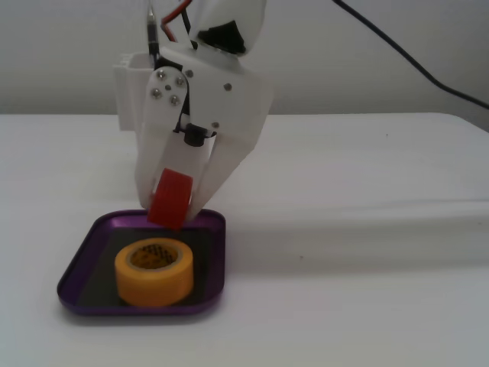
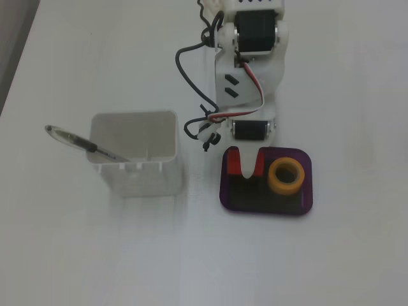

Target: Pick up the red cube and place it in the box.

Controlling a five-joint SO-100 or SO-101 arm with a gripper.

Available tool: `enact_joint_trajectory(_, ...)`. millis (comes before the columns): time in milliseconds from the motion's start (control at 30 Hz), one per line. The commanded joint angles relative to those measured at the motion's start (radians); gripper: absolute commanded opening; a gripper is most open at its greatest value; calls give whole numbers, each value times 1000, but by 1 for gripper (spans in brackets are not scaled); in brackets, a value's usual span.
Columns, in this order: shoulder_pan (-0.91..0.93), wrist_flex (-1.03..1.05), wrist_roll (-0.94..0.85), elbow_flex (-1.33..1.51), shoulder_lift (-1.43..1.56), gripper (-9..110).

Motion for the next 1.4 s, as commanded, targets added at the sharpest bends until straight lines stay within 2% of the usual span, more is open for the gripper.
enact_joint_trajectory(0,0,-5,-6,-38,15,0)
enact_joint_trajectory(233,-2,3,-5,-37,15,5)
enact_joint_trajectory(533,0,3,-5,-37,23,6)
enact_joint_trajectory(733,2,78,-5,-40,28,14)
enact_joint_trajectory(900,0,89,-3,-51,32,15)
enact_joint_trajectory(1100,-9,242,-5,-173,115,15)
enact_joint_trajectory(1367,-9,426,-6,-299,390,15)
